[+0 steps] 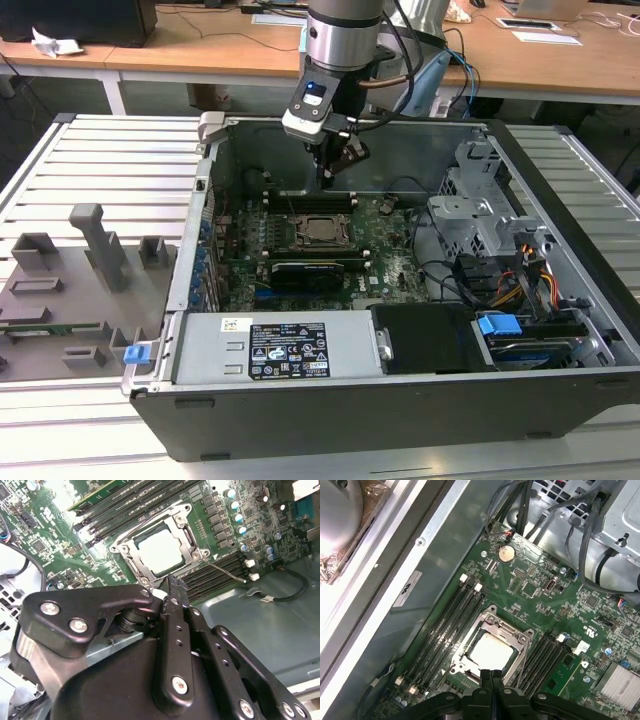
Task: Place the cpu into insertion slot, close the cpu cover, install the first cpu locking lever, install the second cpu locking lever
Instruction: 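Install the first cpu locking lever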
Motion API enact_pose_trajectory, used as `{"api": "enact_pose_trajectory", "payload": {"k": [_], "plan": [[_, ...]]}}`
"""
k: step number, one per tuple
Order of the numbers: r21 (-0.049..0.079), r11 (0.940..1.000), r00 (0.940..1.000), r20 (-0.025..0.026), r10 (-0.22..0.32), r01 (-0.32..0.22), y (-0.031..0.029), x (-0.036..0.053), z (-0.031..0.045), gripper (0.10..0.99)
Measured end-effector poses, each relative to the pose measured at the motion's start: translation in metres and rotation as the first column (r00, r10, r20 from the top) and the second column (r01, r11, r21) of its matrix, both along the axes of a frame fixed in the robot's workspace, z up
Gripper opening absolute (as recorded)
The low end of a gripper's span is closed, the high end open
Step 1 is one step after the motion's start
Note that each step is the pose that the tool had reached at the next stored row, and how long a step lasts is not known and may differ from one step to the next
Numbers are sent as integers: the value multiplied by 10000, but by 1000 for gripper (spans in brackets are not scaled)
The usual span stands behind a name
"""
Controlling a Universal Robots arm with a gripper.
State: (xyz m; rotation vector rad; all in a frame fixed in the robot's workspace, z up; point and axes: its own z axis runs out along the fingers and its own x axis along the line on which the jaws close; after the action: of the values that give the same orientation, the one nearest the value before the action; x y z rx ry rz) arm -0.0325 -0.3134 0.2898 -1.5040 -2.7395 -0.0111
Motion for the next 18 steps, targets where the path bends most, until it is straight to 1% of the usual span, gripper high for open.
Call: {"api": "enact_pose_trajectory", "payload": {"k": [5,6,9,15,18], "plan": [[0,9990,9990,0,441,-441,0,0,0,106],[0,9979,9979,0,649,-649,0,0,0,106],[0,9925,9925,0,1226,-1226,0,0,0,106],[0,9851,9851,0,1721,-1721,0,0,0,106],[0,9790,9790,0,2039,-2039,0,0,0,106]]}}
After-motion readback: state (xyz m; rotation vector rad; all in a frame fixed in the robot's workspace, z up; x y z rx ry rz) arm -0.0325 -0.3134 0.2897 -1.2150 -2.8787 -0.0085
